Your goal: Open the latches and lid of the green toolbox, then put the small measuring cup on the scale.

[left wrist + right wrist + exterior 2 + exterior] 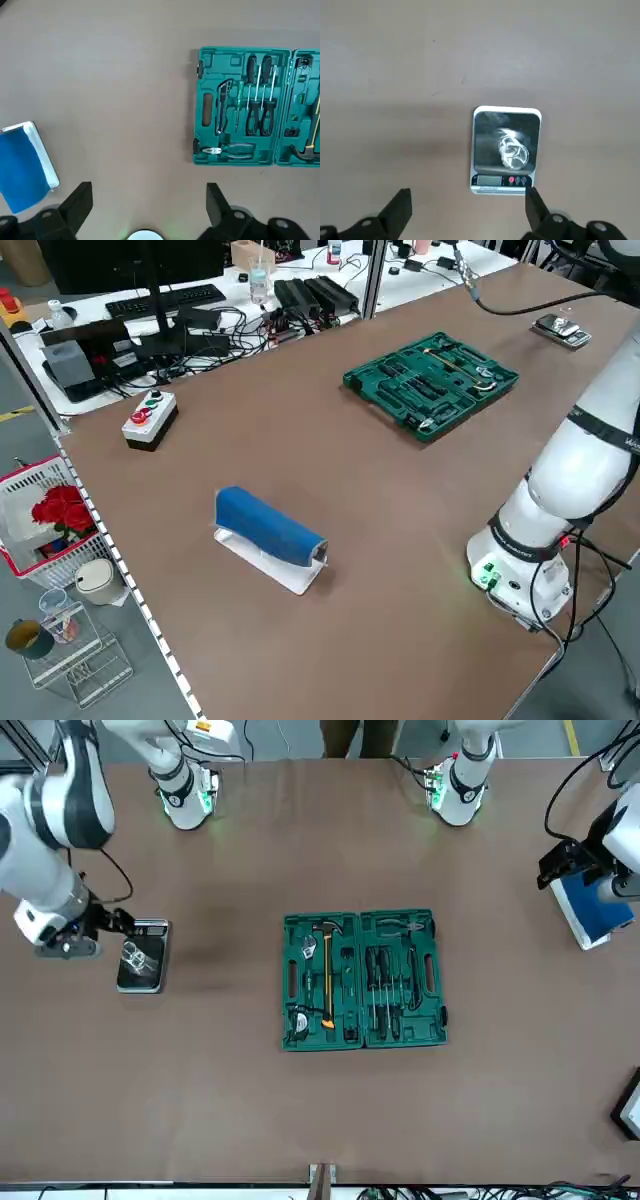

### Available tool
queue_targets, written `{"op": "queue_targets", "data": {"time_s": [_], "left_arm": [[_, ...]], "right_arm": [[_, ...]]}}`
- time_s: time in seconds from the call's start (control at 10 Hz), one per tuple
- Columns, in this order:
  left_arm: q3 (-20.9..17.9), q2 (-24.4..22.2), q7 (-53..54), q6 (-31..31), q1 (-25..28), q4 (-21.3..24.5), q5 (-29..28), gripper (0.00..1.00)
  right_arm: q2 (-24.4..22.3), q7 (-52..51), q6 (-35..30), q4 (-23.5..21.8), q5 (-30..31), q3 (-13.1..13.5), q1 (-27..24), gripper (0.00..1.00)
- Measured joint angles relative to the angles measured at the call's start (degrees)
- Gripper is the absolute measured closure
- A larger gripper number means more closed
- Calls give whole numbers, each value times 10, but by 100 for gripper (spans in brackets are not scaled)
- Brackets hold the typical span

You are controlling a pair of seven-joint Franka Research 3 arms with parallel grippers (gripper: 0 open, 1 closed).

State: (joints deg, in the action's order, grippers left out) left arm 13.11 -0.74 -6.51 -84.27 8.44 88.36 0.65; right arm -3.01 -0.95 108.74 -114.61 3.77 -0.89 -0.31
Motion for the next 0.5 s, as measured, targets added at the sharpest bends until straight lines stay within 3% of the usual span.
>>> {"op": "queue_targets", "data": {"time_s": [0.3, 0.5], "left_arm": [[0, 0, 0, 0, 0, 0, 0, 0], [0, 0, 0, 0, 0, 0, 0, 0]], "right_arm": [[-15, 14, -106, 118, -2, -16, 0, 0], [-15, 15, -115, 169, -2, -15, -6, 0]]}}
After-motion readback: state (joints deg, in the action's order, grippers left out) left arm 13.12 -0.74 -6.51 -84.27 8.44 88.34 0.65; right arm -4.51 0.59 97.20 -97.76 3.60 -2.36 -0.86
